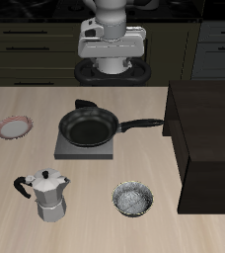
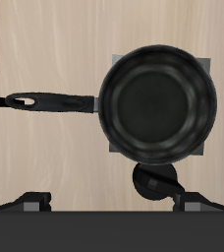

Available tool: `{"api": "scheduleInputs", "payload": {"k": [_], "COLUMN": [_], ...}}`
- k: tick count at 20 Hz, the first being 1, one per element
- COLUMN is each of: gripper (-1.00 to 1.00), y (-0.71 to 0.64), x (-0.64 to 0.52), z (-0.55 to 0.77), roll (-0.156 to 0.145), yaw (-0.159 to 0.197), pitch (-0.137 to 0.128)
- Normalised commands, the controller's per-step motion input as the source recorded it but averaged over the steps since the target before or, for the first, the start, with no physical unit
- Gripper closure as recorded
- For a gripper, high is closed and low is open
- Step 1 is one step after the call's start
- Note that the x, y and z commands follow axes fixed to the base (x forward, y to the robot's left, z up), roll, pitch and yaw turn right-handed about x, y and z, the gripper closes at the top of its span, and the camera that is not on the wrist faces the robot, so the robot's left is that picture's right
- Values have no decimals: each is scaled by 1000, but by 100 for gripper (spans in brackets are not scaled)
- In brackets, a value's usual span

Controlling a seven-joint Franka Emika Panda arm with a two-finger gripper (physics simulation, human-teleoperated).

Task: Turn off the stove

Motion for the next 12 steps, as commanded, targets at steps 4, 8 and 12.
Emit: {"api": "scheduleInputs", "payload": {"k": [4,8,12], "gripper": [-100,-100,-100], "y": [-261,-284,-301], "x": [-82,-28,-91], "z": [-82,-75,-44], "roll": [-20,-24,-33], "yaw": [61,56,56], "pitch": [-10,-11,-42]}}
